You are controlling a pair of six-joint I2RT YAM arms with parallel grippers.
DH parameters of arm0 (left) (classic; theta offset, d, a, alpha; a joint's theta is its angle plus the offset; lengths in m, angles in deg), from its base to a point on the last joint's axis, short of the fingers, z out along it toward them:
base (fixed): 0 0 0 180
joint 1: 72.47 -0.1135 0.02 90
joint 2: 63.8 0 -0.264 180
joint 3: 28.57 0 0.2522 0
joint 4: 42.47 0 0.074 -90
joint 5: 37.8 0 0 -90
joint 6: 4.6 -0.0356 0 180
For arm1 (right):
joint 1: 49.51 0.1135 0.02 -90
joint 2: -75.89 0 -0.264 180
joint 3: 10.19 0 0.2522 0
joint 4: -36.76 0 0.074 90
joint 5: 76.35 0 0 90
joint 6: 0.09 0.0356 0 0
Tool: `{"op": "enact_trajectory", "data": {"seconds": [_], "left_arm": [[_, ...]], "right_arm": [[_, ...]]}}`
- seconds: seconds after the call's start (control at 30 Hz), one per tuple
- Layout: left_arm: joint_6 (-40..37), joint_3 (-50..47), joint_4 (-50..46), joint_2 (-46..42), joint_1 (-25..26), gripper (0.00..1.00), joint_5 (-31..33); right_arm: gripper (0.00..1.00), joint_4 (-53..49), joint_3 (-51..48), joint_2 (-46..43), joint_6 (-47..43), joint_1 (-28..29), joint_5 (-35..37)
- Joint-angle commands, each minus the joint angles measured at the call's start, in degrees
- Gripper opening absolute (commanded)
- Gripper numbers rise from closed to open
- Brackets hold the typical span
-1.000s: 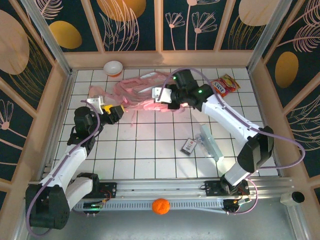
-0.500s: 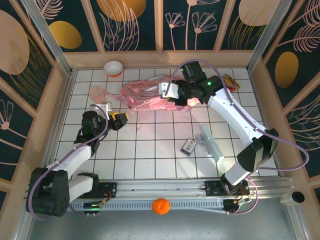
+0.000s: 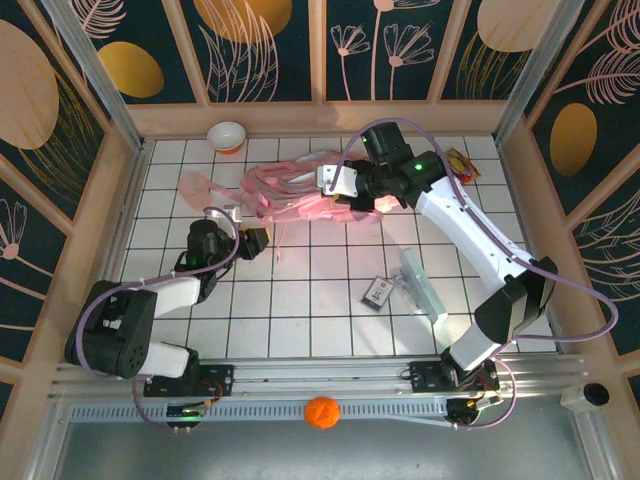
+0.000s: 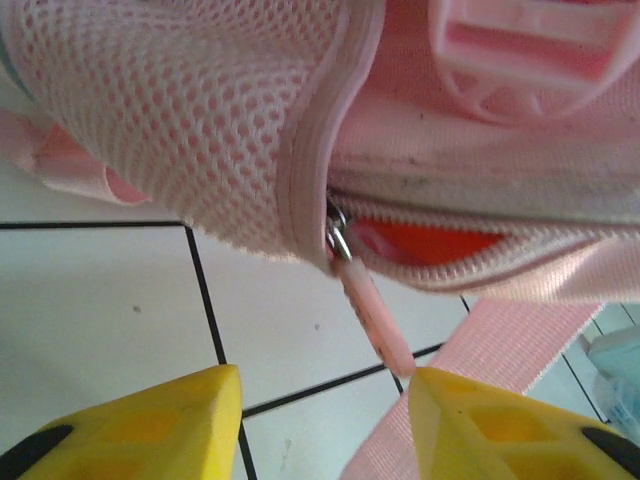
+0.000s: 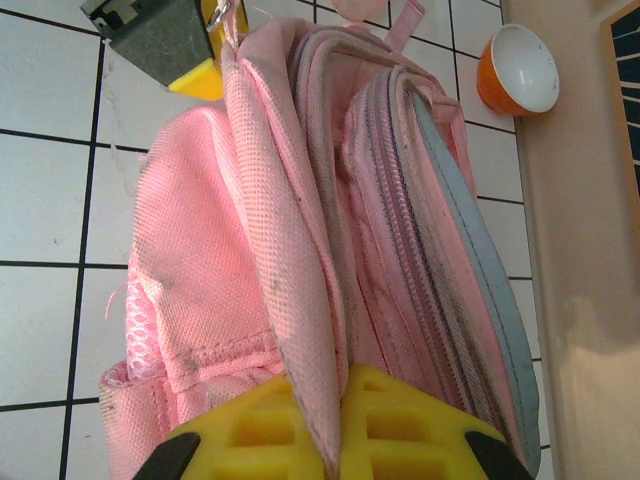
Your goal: Pack the student bag
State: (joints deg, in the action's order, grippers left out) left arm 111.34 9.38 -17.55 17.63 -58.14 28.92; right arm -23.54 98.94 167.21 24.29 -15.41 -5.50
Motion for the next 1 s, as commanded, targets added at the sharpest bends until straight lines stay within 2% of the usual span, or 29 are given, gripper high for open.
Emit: {"op": "enact_trajectory", "data": {"seconds": [0.0, 0.13, 0.23, 0.27, 0.53, 0.73, 0.97], "left_arm": [[-1.38, 3.31, 5.16, 3.22, 0.32, 0.44, 0.42], [-1.94, 3.79, 6.83, 5.67, 0.32, 0.29, -0.52], [-2.06, 3.5, 7.19, 4.95, 0.31, 0.05, -2.37], [-2.49, 3.71, 6.43, 4.44, 0.28, 0.0, -3.56], [-6.81, 5.34, -1.87, -3.97, 0.28, 0.0, -13.76], [-8.71, 7.95, -8.51, -9.06, 0.34, 0.0, -21.72], [-13.65, 15.53, -19.63, -10.98, 2.52, 0.0, -28.68]], "right_arm": [[0.0, 6.2, 3.18, -2.92, 1.22, -0.01, -2.37], [0.0, 7.24, 2.11, -3.21, 1.73, -0.04, -1.25], [0.0, 8.25, 1.46, -2.96, 3.38, -0.17, 0.87], [0.0, 8.92, 1.04, -2.83, 4.4, -0.14, 1.85], [0.0, 20.08, -9.29, -3.76, 13.58, 0.87, 11.8], [0.0, 28.83, -15.36, -3.72, 21.23, 2.3, 15.33], [0.0, 35.88, -18.28, -0.81, 26.82, 6.96, 18.99]]}}
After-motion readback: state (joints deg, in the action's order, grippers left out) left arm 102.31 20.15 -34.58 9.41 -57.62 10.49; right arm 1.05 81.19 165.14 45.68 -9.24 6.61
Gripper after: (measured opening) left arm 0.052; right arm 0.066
